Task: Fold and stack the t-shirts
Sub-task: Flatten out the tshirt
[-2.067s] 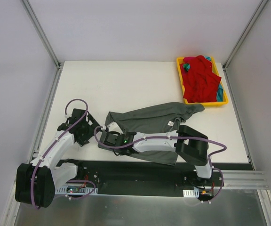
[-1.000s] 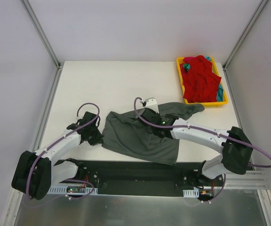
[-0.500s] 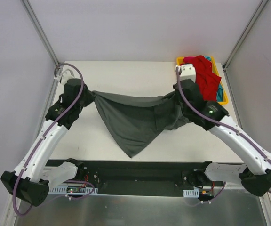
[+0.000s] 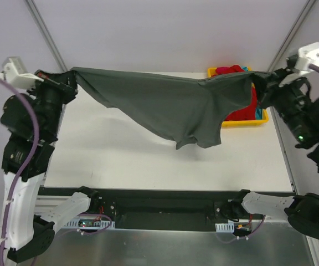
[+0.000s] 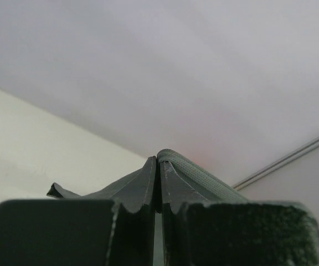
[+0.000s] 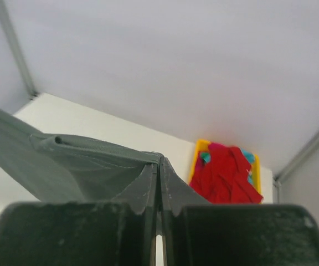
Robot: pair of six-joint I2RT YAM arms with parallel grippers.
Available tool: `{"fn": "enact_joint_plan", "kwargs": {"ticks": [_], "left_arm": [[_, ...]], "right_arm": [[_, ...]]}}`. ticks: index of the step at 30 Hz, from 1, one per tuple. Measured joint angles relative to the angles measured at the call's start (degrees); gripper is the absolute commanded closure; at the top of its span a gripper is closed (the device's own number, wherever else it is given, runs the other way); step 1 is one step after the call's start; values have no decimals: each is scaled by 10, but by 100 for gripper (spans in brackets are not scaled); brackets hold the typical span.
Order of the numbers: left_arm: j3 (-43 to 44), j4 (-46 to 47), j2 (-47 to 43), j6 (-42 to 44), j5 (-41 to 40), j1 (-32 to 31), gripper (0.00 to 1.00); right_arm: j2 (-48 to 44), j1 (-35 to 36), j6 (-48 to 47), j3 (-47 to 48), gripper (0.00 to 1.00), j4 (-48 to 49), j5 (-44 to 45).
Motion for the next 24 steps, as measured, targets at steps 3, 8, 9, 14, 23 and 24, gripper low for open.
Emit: {"fn": "enact_joint_plan", "kwargs": {"ticks": [3, 8, 9, 14, 23, 24], "left_arm": [[34, 11, -26, 23, 17, 0, 100], [78, 30, -59, 51, 54, 0, 100], [89, 33, -60, 55, 62, 0, 100], [118, 41, -43, 75, 84, 0, 100], [100, 69, 132, 109, -42, 1, 96], [92, 71, 169, 111, -69, 2, 94]], "right_arm": [[-1, 1, -10, 64, 100, -26, -70], [-24, 2, -17, 104, 100, -41, -172], [-28, 2, -19, 104, 100, -41, -182], [-39, 2, -23, 104, 100, -33, -190], [94, -23, -100, 30, 100, 91, 70], [126, -33, -104, 19, 100, 106, 93]]}}
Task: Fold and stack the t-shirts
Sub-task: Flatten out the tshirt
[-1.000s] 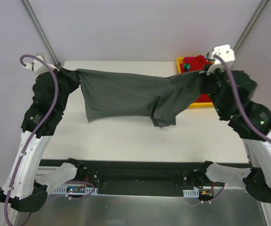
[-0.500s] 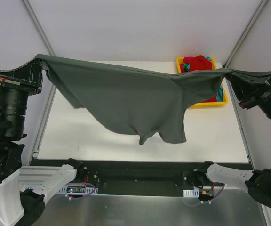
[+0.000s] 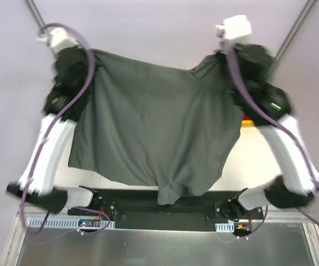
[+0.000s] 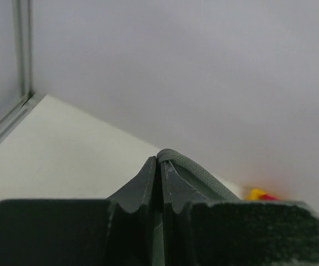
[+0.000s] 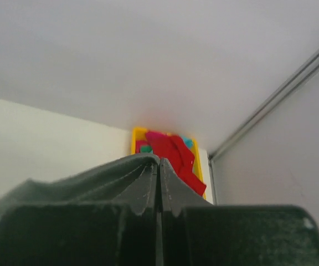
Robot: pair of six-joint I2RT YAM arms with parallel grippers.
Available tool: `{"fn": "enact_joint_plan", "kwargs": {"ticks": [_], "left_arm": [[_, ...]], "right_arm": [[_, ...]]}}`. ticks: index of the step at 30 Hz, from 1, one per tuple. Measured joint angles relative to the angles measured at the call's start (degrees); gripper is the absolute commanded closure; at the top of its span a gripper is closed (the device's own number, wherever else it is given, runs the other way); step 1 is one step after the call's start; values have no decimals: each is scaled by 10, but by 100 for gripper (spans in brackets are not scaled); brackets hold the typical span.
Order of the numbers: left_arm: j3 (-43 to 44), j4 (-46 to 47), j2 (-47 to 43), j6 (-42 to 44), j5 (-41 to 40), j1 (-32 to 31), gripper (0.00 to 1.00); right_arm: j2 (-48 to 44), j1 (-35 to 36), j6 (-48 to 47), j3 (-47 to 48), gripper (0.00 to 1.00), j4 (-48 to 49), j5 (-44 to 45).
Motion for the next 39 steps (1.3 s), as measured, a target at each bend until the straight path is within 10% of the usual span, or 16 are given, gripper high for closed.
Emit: {"fn": "enact_joint_plan", "kwargs": {"ticks": [3, 6, 8, 10, 14, 20, 30, 39], "left_arm": [[-17, -4, 118, -7, -23, 24, 74], [-40, -20, 255, -26, 3, 64, 18], [-46, -44, 351, -36, 22, 90, 1], [-45, -66, 417, -38, 33, 104, 1], [-40, -120, 480, -34, 37, 111, 1], [-39, -131, 431, -29, 37, 107, 1], [-250, -123, 183, -75, 99, 107, 1], [-413, -130, 149, -131, 154, 146, 1]], "right_arm": [[127, -37, 3, -31, 98, 45, 29], [263, -58, 20, -77, 90, 70, 25], [362, -68, 36, -93, 60, 71, 19], [438, -74, 54, -90, 27, 71, 15], [561, -83, 78, -16, 1, 31, 11], [525, -85, 141, -19, 4, 7, -28], [223, -72, 308, -290, 4, 33, -287], [294, -2, 381, -420, 4, 76, -374]]}}
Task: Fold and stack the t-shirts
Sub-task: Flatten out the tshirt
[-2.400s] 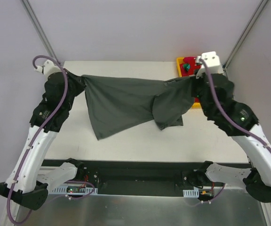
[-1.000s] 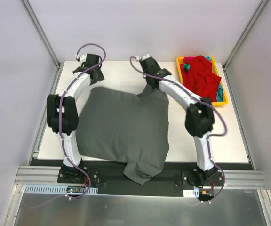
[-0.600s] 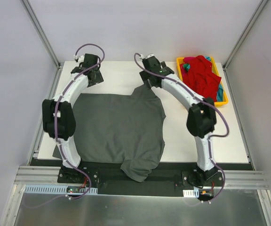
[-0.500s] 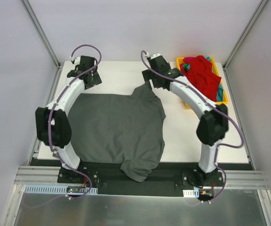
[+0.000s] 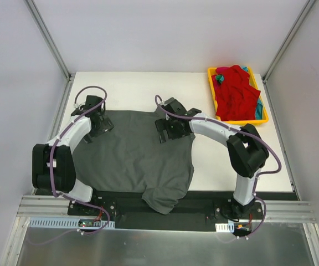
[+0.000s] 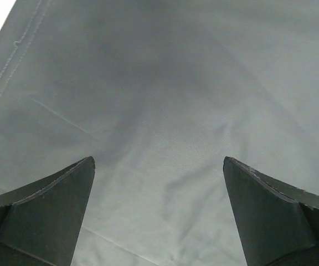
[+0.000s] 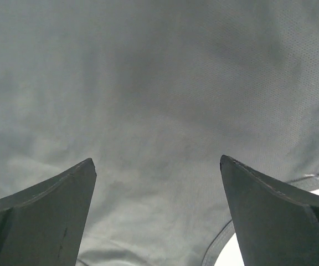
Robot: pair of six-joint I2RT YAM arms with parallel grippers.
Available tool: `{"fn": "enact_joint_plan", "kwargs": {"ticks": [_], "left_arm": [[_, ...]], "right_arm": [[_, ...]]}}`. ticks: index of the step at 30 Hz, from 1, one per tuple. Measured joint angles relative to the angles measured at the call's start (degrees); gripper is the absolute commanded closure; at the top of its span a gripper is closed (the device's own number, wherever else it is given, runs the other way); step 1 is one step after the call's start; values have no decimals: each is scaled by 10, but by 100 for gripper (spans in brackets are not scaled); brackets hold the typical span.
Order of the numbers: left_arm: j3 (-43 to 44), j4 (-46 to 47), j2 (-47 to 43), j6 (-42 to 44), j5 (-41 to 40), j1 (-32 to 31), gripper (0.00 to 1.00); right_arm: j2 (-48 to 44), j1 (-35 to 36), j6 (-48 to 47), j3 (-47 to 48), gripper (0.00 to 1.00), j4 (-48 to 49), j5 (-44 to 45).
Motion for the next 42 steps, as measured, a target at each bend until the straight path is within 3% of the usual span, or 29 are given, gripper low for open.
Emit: {"fn": "enact_joint_plan", "kwargs": {"ticks": [8, 14, 31, 37, 42], "left_arm": [[8, 5, 79, -1, 20, 17, 1], [62, 7, 156, 0, 51, 17, 1], [346, 6, 369, 22, 151, 17, 1], [509, -34, 466, 30, 170, 17, 1], [565, -64, 500, 31, 168, 17, 1]], "right_arm": [[54, -16, 12, -6, 4, 17, 40], [73, -52, 16, 4, 4, 20, 43], [197, -187, 0, 198, 4, -13, 6], [215, -207, 0, 229, 4, -21, -20], [216, -212, -3, 231, 4, -22, -40]]}}
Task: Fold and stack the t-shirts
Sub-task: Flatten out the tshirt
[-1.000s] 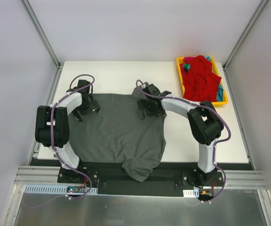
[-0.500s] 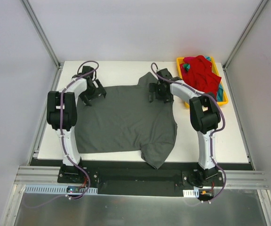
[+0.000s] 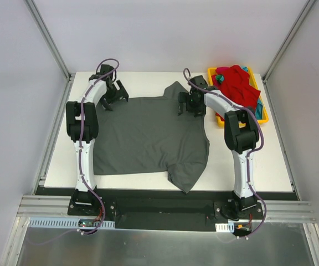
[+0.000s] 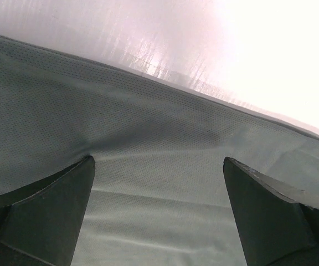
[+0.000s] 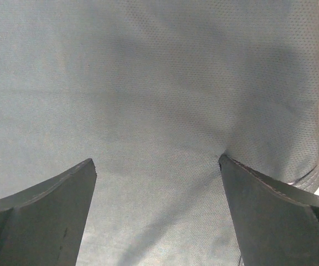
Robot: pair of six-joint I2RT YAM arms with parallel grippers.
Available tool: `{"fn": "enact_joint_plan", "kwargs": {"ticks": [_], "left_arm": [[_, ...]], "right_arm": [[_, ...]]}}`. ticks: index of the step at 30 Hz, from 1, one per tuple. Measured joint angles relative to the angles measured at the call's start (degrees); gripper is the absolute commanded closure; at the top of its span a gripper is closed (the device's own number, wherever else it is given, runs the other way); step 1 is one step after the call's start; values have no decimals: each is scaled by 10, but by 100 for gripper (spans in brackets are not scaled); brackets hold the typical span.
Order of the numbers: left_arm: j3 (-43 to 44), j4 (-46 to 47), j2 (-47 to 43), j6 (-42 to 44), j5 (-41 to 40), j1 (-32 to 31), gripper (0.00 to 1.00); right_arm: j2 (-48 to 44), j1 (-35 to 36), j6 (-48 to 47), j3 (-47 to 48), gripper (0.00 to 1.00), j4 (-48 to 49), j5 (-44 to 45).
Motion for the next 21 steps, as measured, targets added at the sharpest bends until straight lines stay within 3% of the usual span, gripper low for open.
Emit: {"fn": "enact_joint_plan", "kwargs": {"ticks": [7, 11, 14, 21], "left_arm": [[19, -30, -5, 11, -2, 0, 1], [-15, -31, -68, 16, -6, 0, 1], [-109, -29, -187, 14, -26, 0, 1], [-475, -16, -554, -65, -128, 0, 1]], "right_arm": [[-5, 2, -25, 0, 4, -10, 1], [-50, 11, -51, -17, 4, -22, 27], [-143, 33, -67, -75, 4, -23, 55], [-373, 116, -66, -255, 4, 9, 94]]}}
